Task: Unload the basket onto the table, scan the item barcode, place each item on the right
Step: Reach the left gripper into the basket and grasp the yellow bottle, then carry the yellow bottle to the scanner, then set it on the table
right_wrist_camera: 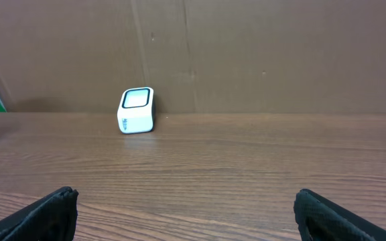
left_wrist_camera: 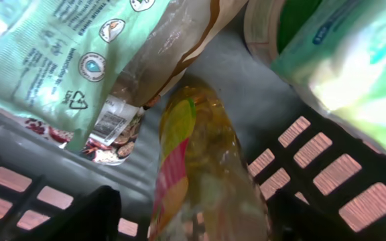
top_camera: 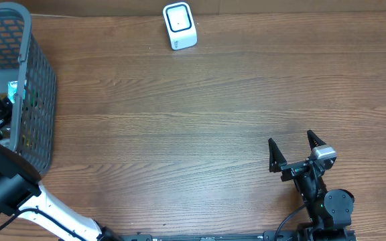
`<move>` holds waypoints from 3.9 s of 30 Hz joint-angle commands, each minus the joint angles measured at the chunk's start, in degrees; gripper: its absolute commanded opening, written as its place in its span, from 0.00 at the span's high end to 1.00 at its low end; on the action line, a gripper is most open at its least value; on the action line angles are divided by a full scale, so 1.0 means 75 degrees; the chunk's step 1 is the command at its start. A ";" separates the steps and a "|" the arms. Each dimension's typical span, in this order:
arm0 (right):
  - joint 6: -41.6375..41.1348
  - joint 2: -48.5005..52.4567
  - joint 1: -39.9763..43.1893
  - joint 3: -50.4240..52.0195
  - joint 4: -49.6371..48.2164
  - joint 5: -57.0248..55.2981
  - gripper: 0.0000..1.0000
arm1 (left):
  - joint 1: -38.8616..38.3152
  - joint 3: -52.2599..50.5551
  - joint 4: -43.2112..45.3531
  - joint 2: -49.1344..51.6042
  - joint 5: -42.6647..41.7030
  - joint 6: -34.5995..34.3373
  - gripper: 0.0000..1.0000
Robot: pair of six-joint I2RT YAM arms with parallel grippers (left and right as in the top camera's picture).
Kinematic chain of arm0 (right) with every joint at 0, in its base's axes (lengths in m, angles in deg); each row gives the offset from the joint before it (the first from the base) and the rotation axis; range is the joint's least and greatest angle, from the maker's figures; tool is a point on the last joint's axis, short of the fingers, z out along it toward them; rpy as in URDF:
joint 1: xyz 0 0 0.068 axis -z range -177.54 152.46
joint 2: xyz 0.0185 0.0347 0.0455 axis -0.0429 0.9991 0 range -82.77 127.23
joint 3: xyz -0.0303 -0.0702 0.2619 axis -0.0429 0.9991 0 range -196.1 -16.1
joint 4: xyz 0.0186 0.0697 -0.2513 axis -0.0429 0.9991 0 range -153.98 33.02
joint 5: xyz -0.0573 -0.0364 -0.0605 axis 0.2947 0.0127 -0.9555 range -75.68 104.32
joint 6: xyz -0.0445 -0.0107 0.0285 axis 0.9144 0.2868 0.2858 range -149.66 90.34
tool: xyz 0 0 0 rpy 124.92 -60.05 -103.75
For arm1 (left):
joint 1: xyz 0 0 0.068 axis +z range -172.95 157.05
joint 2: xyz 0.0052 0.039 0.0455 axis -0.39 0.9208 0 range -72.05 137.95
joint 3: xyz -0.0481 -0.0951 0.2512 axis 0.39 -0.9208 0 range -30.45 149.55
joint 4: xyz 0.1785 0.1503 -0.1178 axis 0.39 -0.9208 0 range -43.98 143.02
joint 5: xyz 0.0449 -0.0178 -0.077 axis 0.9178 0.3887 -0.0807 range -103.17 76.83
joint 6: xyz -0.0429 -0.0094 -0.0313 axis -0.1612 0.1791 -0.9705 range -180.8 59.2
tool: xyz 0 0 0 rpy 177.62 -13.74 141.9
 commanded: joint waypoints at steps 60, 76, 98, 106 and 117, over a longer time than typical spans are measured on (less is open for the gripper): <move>-0.0003 -0.0038 0.0058 0.0076 -0.0026 -0.0015 0.00 | -0.4858 0.3998 -0.0490 -0.3856 -0.1142 -0.2014 0.81; -0.0003 -0.0041 0.0058 0.0076 -0.0026 -0.0015 0.00 | -0.8542 0.3704 -0.0825 -0.2355 -0.0271 -0.2675 0.81; -0.0003 -0.0041 0.0058 0.0076 -0.0026 -0.0012 0.00 | -1.1427 0.3701 -0.0172 0.0982 0.0857 -0.5045 0.83; -0.0003 -0.0038 0.0058 0.0076 -0.0026 -0.0012 0.00 | -1.2021 0.3701 0.0265 0.1813 0.1515 -0.5161 0.82; -0.0003 -0.0041 0.0058 0.0076 -0.0026 -0.0015 0.00 | -1.2240 0.3695 0.0935 0.2454 0.1513 -0.5117 0.81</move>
